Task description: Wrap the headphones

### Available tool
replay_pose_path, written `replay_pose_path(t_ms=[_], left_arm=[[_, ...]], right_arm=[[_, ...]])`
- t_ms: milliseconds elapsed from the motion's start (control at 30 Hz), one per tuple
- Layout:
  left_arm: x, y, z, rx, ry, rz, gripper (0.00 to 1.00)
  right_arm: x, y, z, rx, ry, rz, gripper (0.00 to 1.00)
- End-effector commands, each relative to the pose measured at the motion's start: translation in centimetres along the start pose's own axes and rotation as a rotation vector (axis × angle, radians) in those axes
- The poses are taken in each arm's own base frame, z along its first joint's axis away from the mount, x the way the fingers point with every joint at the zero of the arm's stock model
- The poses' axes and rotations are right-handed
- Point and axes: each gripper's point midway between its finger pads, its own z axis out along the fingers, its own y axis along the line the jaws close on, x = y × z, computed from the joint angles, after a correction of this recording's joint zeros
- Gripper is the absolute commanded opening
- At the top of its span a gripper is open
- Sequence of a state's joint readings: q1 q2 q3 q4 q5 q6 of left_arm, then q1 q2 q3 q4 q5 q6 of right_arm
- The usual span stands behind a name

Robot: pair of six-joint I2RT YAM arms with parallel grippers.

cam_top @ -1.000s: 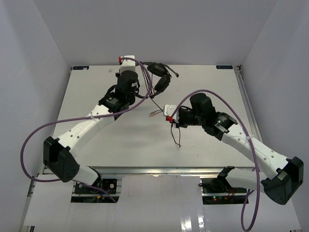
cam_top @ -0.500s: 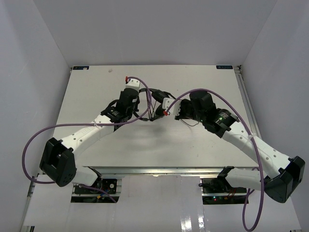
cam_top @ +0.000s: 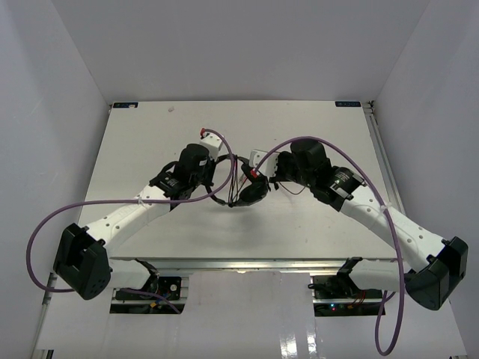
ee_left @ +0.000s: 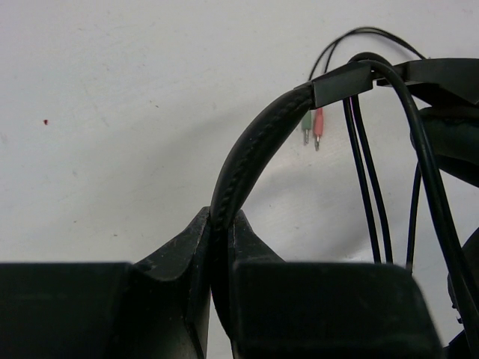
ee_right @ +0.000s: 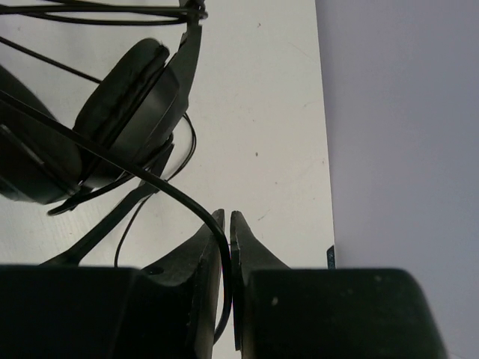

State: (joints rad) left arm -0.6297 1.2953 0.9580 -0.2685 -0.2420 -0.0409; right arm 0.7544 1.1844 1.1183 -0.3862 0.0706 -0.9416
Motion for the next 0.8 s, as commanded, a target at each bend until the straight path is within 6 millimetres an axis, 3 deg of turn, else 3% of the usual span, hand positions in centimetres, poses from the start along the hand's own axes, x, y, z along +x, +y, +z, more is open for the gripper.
replay_pose_path(t_ms=[0,300,400,767], left_arm=[[-0.4,-2.9,-1.7,0.167,-0.025,0.043,0.00],[-2.3,-6.7,-5.2,0.366,-0.100,0.045,0.00],[-2.7,-7.7,-6.8,0.428,-0.123,0.032,0.00],[-4.5,-10.2,-10.3,0.592,-0.167,-0.049,0.00]], right_arm=[[-2.7,-2.8,-0.1,0.066,-0.100,0.033,0.14],[-2.1,0.9,2.7,-0.119,-0.185,0.167,0.14],[-1.4,1.2,3.4,-0.161,-0.207,0.245,0.14],[-2.4,1.4,4.4,-0.295,-0.337,0.437,0.16]])
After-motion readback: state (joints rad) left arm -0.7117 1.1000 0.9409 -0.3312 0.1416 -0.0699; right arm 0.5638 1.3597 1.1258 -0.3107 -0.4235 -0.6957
